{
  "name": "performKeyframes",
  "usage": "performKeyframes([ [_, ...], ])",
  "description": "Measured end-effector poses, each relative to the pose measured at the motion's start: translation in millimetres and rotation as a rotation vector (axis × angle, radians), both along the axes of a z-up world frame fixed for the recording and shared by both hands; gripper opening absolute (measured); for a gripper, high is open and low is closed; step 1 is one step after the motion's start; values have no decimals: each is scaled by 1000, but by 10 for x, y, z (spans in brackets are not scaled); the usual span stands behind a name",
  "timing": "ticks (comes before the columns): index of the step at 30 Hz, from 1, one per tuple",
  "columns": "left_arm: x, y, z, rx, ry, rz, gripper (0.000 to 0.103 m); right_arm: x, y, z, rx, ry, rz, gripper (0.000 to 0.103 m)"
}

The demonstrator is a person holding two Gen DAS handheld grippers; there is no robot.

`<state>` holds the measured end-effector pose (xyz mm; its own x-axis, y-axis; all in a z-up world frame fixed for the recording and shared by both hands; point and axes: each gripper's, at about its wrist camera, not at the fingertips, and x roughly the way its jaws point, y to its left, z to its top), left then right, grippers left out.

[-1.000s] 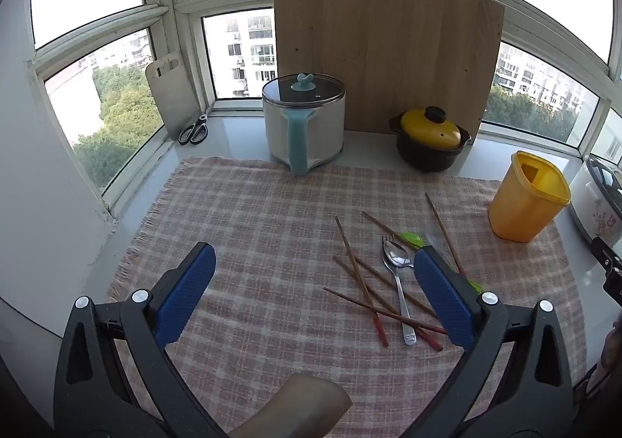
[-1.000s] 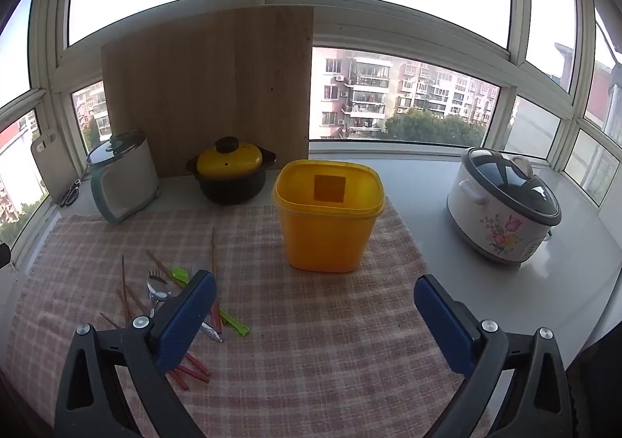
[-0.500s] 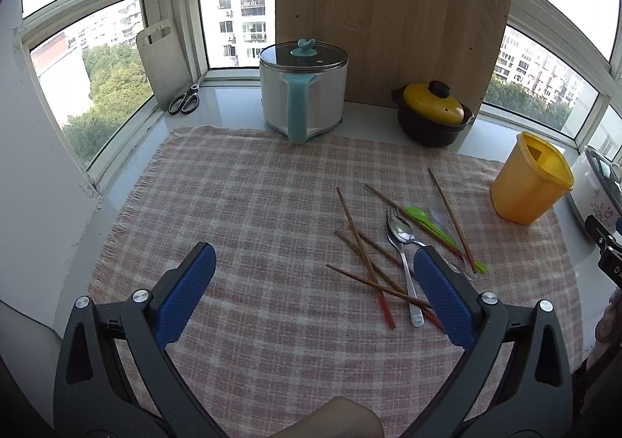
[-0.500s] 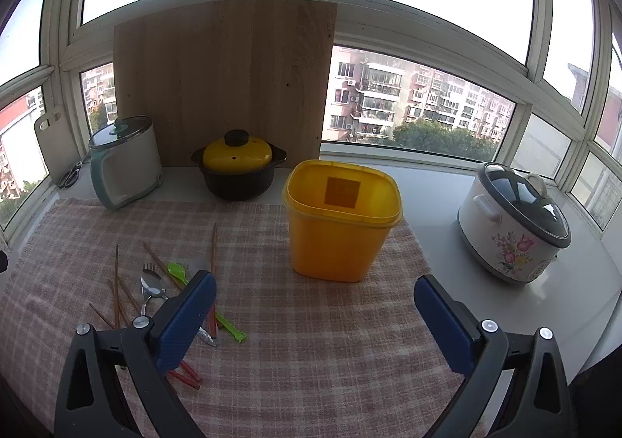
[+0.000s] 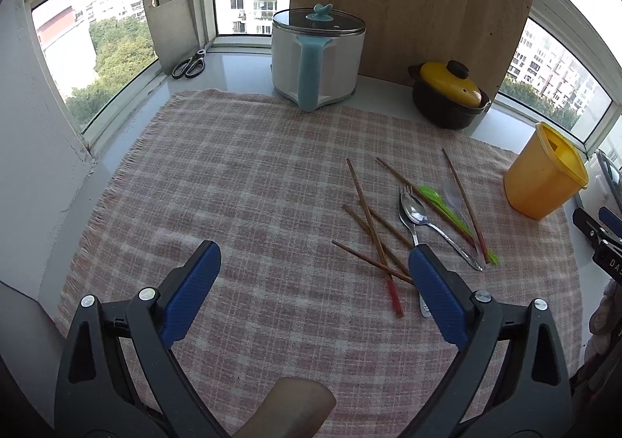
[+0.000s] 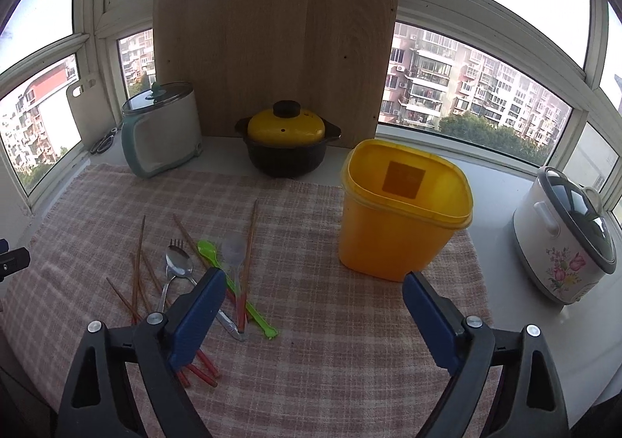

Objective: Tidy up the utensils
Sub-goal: 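Move both grippers down toward the scattered chopsticks on the cloth, then close the left gripper on a red-tipped chopstick while the right gripper grasps another chopstick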

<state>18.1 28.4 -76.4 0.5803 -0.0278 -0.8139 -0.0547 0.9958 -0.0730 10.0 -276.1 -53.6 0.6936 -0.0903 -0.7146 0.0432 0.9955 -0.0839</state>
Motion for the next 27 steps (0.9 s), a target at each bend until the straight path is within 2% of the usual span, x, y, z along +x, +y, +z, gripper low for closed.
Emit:
performKeyframes([
  [2,4,37,-78,-16,25,27,99,61,15,-47,0,12,27,93],
  [4,-4,89,-183,-69,57,41,97,119,38,-90,-1,21,60,93],
  [6,-14,115,-284,-93,86,68,87,169,57,-124,-8,30,88,93],
  [7,-20,125,-334,-108,99,79,87,192,66,-141,-7,36,103,93],
  [10,-40,123,-483,-198,142,102,76,284,91,-201,8,63,160,92],
  [14,-23,-27,-592,-253,174,88,65,403,146,-305,33,110,235,82],
  [18,59,-142,-695,-350,208,81,52,546,149,-439,72,176,267,69],
  [22,202,-248,-708,-366,204,62,44,642,176,-556,90,222,295,62],
  [24,318,-299,-714,-357,206,40,34,684,181,-599,113,243,306,59],
  [27,507,-348,-762,-365,227,-4,33,762,163,-670,157,286,304,52],
])
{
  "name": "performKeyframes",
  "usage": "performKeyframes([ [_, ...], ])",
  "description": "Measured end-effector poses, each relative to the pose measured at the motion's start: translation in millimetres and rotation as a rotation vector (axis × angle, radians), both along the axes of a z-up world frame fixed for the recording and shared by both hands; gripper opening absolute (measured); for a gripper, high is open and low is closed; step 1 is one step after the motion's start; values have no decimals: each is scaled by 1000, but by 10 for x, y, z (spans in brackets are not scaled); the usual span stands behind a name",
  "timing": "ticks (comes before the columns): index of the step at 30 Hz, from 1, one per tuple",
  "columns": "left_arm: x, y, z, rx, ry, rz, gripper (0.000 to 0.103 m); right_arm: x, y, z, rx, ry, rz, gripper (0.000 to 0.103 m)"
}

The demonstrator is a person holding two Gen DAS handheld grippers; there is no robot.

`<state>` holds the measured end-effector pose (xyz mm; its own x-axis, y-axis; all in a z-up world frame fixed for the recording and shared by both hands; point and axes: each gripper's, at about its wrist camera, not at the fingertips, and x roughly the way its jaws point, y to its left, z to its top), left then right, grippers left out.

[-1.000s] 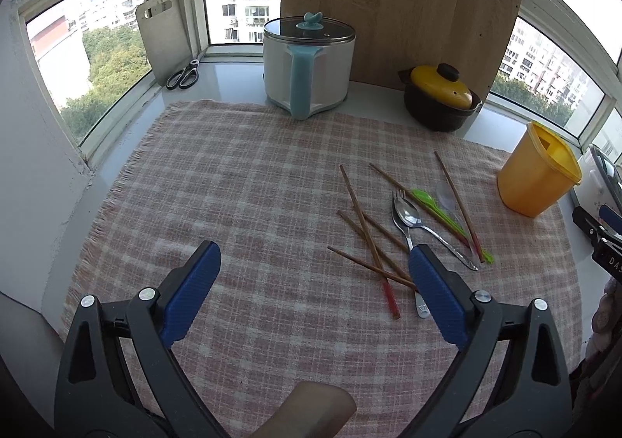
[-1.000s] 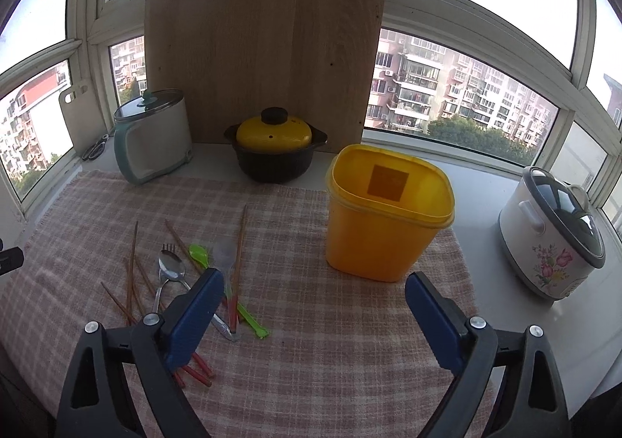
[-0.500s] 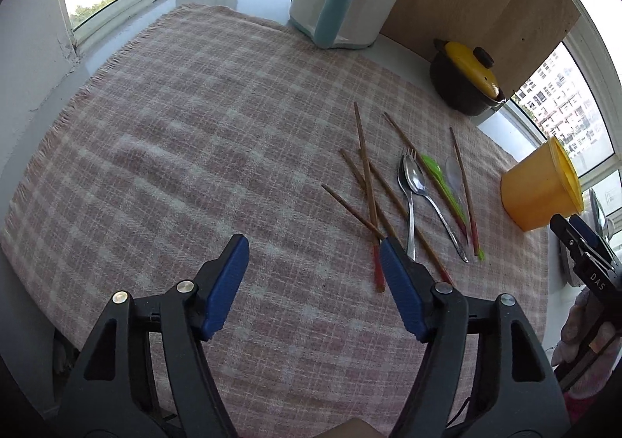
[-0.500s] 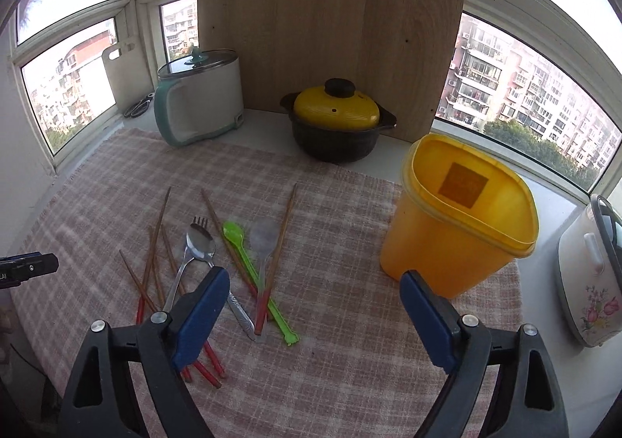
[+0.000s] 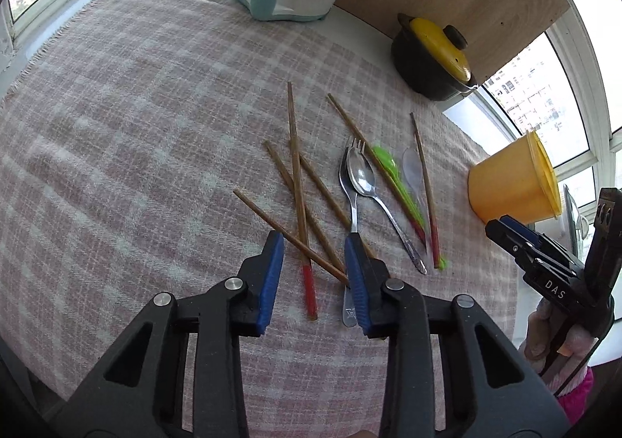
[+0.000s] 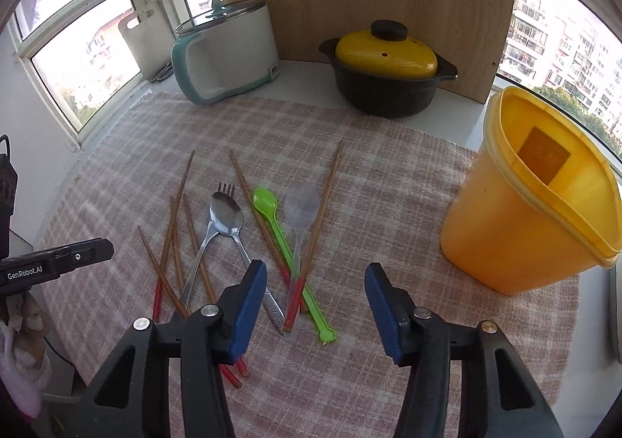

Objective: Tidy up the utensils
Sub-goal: 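Close the left gripper on a red-tipped chopstick while the right gripper grasps another chopstick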

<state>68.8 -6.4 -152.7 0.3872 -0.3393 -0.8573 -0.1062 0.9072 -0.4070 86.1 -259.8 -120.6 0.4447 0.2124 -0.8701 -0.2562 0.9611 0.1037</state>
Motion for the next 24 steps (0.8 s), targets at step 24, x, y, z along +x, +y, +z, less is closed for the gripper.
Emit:
performKeyframes([
  [24,657,4,-477,-72,136,-81,20,639,284,-394,5,175,-51,30],
])
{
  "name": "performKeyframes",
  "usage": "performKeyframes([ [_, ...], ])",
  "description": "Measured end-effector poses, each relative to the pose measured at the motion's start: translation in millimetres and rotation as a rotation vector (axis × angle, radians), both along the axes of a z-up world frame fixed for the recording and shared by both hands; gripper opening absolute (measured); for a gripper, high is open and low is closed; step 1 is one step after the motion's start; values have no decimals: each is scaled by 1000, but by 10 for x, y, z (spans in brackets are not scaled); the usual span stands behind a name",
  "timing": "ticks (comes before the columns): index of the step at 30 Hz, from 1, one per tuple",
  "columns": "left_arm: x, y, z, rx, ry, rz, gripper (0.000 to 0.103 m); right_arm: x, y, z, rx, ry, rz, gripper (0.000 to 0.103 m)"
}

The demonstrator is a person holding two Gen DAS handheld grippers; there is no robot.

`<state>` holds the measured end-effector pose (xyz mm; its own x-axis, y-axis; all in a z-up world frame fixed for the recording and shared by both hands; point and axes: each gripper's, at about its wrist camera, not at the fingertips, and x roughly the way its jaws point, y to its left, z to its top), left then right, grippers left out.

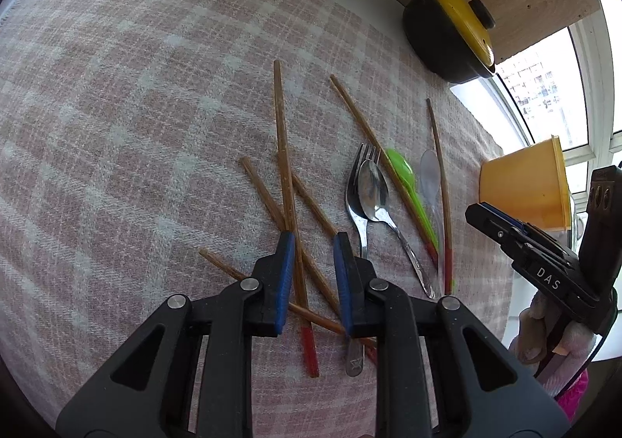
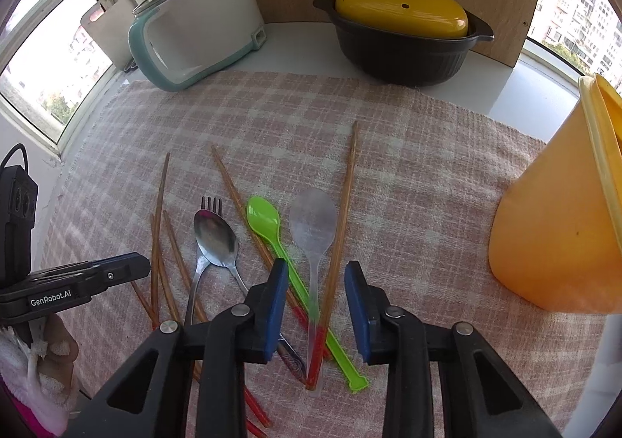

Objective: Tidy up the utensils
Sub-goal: 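Close the left gripper on a red-tipped chopstick while the right gripper grasps another chopstick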

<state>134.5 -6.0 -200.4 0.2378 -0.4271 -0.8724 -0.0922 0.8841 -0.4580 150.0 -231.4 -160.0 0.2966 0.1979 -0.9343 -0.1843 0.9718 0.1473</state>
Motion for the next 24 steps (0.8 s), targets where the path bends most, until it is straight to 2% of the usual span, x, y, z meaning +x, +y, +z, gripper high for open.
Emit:
performKeyframes([
  [5,71,-55,-72,21,15,-1,20,105,3,-75,-24,24,-1,28],
  [15,151,-58,-226,1,42,17,20,282,-4,-212,-29,68,-20,22],
  [17,157,-41,-231,9,41,18,15,308,3,-225,-36,71,-24,21],
  [24,135,47,-230,17,33,17,7,420,23,-284,-54,83,-31,15],
])
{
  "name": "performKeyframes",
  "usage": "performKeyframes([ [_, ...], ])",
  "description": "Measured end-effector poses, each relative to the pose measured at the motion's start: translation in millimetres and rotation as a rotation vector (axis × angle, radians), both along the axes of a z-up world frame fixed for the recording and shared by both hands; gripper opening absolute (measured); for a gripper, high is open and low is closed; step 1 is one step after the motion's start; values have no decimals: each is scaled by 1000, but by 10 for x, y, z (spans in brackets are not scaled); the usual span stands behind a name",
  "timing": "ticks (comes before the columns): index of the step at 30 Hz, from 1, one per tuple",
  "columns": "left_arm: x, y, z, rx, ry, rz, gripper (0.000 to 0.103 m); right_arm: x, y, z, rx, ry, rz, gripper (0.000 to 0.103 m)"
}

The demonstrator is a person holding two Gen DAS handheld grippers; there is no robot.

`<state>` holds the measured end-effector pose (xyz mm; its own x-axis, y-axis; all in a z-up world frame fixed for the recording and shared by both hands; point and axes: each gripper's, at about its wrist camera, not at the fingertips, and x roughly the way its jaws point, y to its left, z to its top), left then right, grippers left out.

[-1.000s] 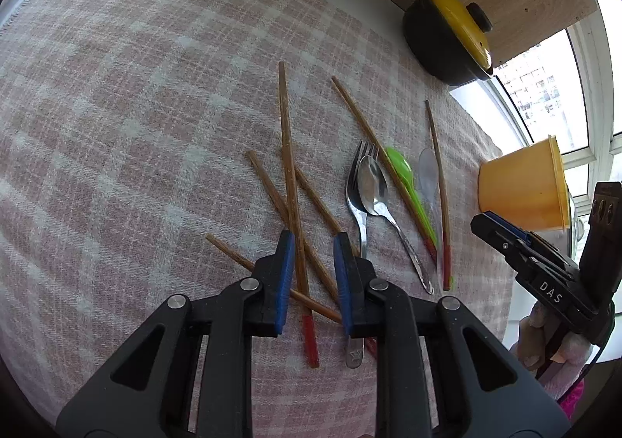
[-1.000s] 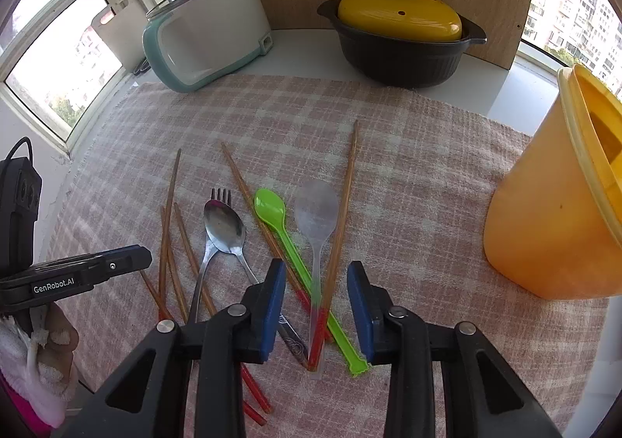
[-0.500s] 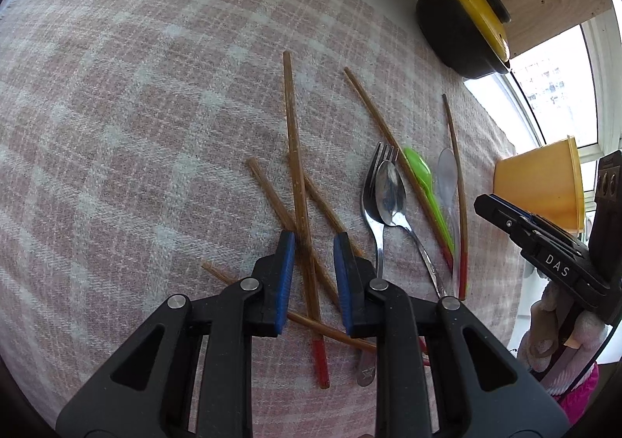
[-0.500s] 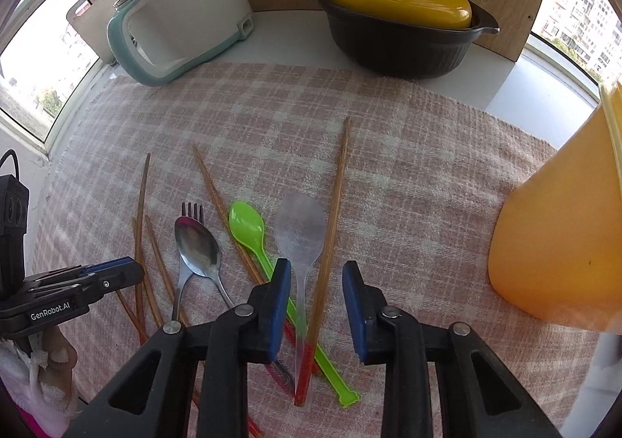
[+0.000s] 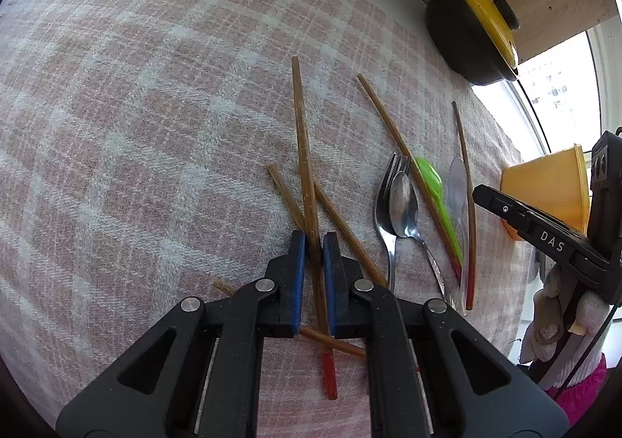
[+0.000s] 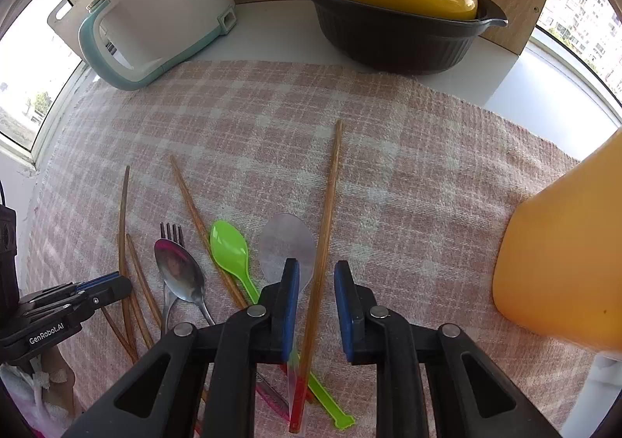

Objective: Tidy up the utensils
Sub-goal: 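Close the left gripper on a red-tipped chopstick while the right gripper grasps another chopstick, then lift both held chopsticks and carry them over the yellow container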

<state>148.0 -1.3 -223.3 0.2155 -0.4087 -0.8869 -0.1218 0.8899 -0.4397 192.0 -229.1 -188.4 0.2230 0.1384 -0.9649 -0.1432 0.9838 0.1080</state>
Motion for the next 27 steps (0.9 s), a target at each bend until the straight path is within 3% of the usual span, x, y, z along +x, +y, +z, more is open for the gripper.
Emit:
performKeyframes([
  [5,-23,69,-15,-21,2,10,7,93,-46,-108,33,31,-28,13],
  [9,-56,102,-8,-22,-5,14,6,145,-46,-228,47,59,-31,5],
  [13,-79,116,-3,-24,-7,19,6,136,-37,-213,60,44,-37,4],
  [27,-218,278,267,-2,-74,39,4,-227,-8,241,48,-87,-26,4],
])
